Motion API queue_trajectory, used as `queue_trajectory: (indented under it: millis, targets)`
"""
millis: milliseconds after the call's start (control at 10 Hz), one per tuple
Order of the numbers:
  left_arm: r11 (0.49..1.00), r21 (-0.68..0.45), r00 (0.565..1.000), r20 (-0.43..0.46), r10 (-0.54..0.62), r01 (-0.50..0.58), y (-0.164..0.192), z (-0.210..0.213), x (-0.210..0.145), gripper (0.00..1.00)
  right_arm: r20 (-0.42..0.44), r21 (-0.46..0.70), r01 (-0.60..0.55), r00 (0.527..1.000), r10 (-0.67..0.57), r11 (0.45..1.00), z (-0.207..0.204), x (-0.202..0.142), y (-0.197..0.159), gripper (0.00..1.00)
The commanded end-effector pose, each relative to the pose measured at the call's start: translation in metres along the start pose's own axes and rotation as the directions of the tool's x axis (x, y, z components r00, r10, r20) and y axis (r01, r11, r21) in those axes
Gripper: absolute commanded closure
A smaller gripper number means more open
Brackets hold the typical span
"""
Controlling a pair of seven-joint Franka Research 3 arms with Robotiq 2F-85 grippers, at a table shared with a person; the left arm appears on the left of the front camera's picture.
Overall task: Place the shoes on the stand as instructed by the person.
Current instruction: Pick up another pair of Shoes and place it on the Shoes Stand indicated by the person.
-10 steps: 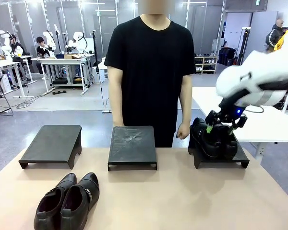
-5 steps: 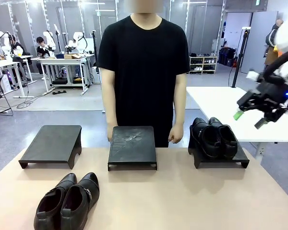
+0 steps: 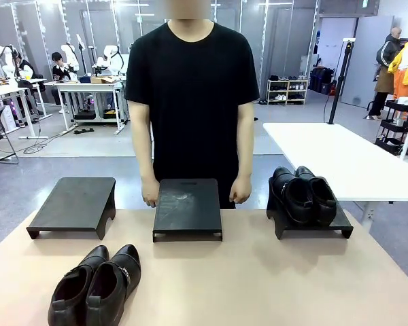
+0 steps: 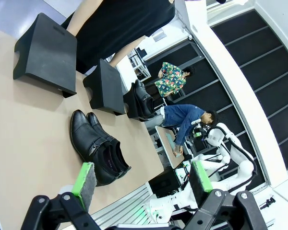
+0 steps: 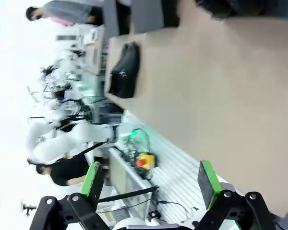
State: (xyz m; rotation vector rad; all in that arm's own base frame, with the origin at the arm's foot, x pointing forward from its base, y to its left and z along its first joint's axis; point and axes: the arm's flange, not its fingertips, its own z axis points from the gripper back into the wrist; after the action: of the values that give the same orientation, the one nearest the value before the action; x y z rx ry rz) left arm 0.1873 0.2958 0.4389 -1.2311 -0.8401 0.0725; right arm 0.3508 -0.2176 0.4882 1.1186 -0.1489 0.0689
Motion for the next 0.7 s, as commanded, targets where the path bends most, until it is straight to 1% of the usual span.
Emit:
queue_trajectory:
  millis: [0, 100, 200, 300, 500, 600]
  targets:
    - [1.000, -0.011, 1.000, 0.002, -0.019, 0.019, -0.001, 0.001, 0.000, 0.00, 0.015, 0.144, 0.018, 1.000, -0.020, 0.989, 0.015, -0.030, -0.040, 0.00]
    - [1.000, -0.011, 1.000, 0.002, -0.019, 0.019, -0.001, 0.001, 0.000, 0.00, -0.002, 0.197, 0.013, 1.000, -0.013, 0.980, 0.015, -0.048, -0.056, 0.00]
    - [1.000, -0.011, 1.000, 0.002, -0.019, 0.019, -0.001, 0.001, 0.000, 0.00, -0.003, 0.234, 0.015, 1.000, -0.015, 0.972, 0.013, -0.055, -0.070, 0.00]
    - [1.000, -0.011, 1.000, 0.002, -0.019, 0.019, -0.001, 0.001, 0.000, 0.00, 0.019, 0.272, 0.019, 1.000, -0.025, 0.962, 0.005, -0.056, -0.081, 0.00]
    - [1.000, -0.011, 1.000, 0.002, -0.019, 0.019, -0.001, 0.001, 0.000, 0.00, 0.066, 0.337, 0.024, 0.997, -0.049, 0.941, 0.002, -0.056, -0.093, 0.00]
    - [1.000, -0.011, 1.000, 0.002, -0.019, 0.019, -0.001, 0.001, 0.000, 0.00, 0.018, 0.263, 0.044, 0.999, -0.051, 0.964, 0.003, -0.066, -0.086, 0.00]
